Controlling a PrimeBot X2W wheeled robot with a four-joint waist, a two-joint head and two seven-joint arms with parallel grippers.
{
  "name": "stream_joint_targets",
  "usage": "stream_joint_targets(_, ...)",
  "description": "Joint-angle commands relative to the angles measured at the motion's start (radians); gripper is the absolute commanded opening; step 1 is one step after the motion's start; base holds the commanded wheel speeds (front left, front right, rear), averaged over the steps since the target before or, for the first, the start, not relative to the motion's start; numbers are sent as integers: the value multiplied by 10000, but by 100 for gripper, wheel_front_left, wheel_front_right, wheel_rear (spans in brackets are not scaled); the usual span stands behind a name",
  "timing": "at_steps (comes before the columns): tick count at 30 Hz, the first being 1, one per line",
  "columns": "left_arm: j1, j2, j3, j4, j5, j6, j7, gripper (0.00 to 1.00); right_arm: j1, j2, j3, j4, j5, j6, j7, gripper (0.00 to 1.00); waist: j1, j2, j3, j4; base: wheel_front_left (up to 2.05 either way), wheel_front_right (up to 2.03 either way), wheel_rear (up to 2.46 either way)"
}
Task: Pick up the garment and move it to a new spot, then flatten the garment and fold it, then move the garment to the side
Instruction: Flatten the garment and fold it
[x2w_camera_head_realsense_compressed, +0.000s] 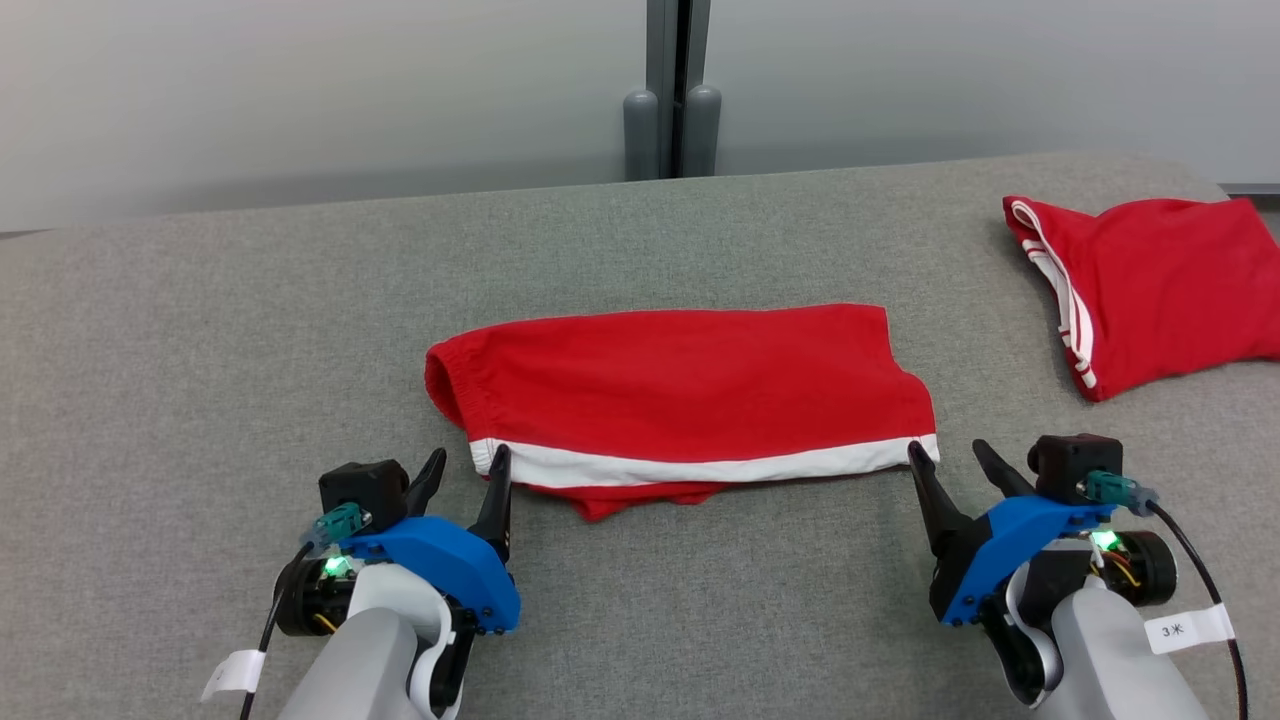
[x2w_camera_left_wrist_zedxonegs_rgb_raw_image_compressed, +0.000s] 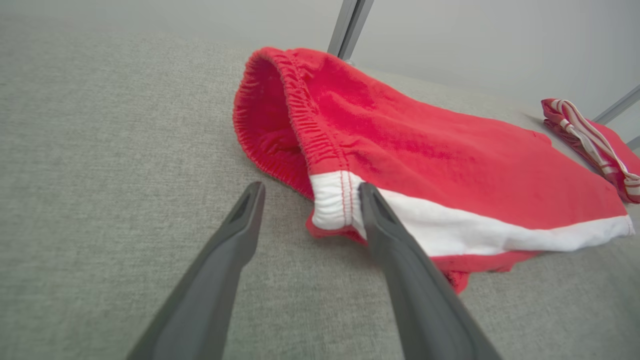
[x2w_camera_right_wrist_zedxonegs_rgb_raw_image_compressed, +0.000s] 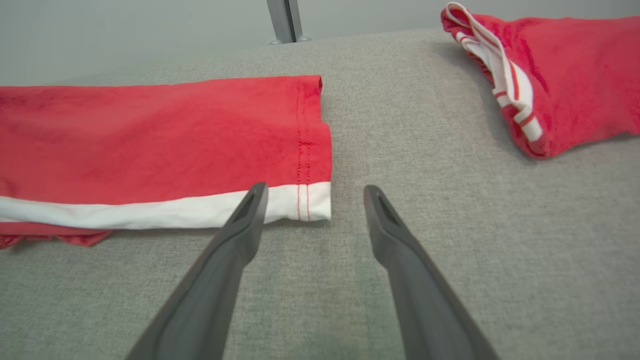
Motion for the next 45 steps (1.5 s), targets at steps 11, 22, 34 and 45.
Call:
stream_joint_targets(11, -770, -73, -704, 457, -781, -389, -116, 0, -922, -28, 623, 1303, 730, 5, -120, 100, -2, -1, 513, -12, 0, 0, 0)
stream_joint_targets(22, -1030, 126, -1570, 455, -1398, -440, -372, 0, -1566, -28, 934, 2061, 855, 5, -657, 85, -2, -1, 746, -22, 0, 0, 0)
stream_joint_targets(34, -891, 404, -2305, -177, -2200, -442, -840, 0, -1497, -27, 1246, 1768, 952, 5, -1228, 0, -2, -1, 266, -24, 0, 0, 0)
stream_joint_targets(45, 117, 1383, -2296, -3436, -3397, -432, -624, 0, 193, -39, 138, -2405, 311, 5, -584, 0, -2, -1, -708, -49, 0, 0, 0)
